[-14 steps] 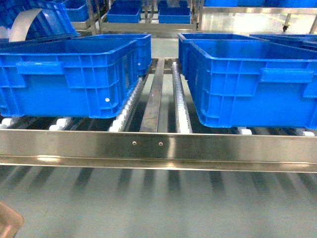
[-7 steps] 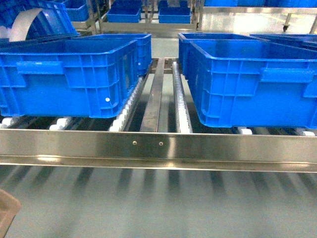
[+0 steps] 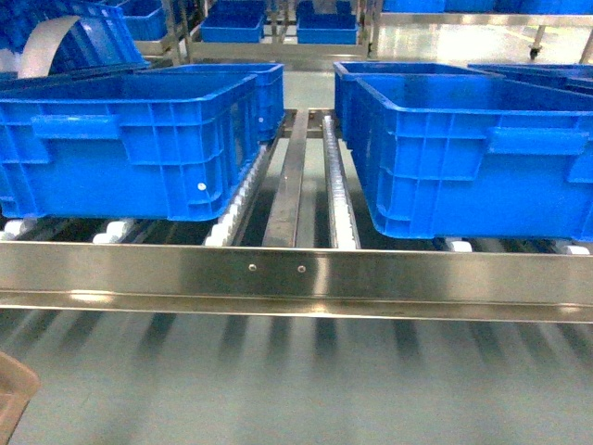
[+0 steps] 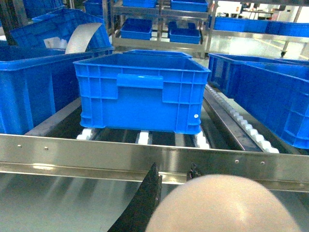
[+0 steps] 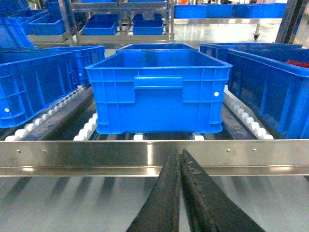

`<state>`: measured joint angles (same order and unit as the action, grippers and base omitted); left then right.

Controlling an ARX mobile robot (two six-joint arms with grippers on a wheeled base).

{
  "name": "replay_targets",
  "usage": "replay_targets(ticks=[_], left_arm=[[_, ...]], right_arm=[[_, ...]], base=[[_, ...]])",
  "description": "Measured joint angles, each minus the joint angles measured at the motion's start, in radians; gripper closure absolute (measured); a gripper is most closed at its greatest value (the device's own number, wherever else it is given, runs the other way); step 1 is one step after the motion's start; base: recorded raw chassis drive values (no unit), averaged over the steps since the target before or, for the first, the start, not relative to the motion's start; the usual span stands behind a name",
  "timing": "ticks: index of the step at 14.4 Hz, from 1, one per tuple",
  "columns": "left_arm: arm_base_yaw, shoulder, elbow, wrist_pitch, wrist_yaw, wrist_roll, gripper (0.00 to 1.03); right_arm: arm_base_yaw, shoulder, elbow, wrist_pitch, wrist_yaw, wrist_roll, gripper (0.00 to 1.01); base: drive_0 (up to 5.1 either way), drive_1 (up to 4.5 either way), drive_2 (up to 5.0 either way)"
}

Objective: Place part in tray to right shelf

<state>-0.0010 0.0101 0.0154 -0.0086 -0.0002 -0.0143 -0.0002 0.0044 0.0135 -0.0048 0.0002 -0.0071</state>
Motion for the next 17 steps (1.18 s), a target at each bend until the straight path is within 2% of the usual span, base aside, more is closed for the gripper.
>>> replay_targets(ticks=[7,17], left_arm=[[0.0,0.0,0.0,0.0,0.0,0.0,0.91],[0.0,0.0,0.0,0.0,0.0,0.0,0.91]], right_arm=[[0.0,0.0,0.0,0.0,0.0,0.0,0.02],[0.0,0.0,0.0,0.0,0.0,0.0,0.03]], base=[[0.0,0.0,0.0],[0.0,0.0,0.0]])
